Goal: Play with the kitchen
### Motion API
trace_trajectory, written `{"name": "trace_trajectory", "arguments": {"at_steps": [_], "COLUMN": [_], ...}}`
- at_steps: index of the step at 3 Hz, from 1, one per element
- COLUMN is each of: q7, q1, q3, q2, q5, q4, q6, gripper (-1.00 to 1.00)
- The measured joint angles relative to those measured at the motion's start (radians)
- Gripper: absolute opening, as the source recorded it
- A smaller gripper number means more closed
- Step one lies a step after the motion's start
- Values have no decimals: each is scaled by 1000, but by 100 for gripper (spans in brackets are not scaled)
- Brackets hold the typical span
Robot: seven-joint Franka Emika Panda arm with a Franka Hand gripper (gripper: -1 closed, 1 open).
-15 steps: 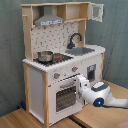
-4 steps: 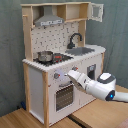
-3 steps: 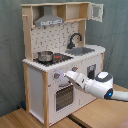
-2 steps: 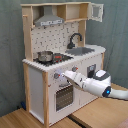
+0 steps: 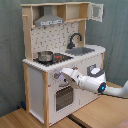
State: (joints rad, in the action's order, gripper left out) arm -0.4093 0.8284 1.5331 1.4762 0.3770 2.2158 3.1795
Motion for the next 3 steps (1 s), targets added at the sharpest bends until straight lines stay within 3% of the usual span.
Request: {"name": "trace_trajectory", "arguments": {"at_steps": [2, 3], "q7": [-111, -139], "q1": [110, 110], "q3": [25, 25], "q2": [0, 0], "q5": [-6, -6], "q4": [-109, -109], "q6": [0, 0], "gripper": [100, 100]}}
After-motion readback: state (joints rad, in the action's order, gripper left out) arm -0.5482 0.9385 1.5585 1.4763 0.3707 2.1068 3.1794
